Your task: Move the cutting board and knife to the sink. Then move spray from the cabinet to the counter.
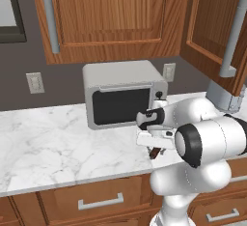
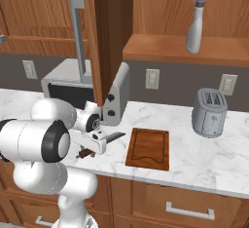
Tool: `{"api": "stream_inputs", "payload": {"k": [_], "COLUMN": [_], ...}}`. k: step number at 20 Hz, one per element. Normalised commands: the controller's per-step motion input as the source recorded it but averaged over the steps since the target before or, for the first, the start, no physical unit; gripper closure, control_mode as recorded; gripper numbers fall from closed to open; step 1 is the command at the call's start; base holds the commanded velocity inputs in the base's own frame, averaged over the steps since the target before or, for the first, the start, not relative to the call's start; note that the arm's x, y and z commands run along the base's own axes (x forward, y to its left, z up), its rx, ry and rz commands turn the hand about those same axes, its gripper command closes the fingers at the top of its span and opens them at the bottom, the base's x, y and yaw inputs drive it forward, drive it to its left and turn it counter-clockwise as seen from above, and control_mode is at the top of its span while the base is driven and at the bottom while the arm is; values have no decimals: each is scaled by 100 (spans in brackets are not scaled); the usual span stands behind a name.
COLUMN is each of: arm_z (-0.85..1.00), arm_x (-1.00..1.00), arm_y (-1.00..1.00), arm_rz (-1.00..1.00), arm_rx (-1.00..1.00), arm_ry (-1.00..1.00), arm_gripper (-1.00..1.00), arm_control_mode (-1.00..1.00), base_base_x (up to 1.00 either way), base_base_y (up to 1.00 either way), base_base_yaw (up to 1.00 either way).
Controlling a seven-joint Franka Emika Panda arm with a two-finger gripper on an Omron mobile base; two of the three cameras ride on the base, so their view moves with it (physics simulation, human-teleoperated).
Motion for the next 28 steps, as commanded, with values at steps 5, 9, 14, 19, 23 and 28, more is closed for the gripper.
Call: {"api": "stream_inputs", "payload": {"k": [5, 9, 14, 19, 23, 28], "arm_z": [0, 16, 70, 90, 84, 90], "arm_x": [-1, -40, -64, -75, -86, -48], "arm_y": [0, 0, 1, 16, 8, 3], "arm_rz": [0, 0, 1, 5, 12, 14], "arm_rx": [0, -1, -6, -6, -5, 0], "arm_ry": [0, -3, -2, 0, -1, 2], "arm_gripper": [100, 100, 100, 100, 100, 100], "arm_control_mode": [-100, -100, -100, -100, -100, -100], "base_base_x": [0, 0, 0, 0, 0, 0], "base_base_y": [0, 0, 0, 0, 0, 0], "base_base_yaw": [0, 0, 0, 0, 0, 0]}}
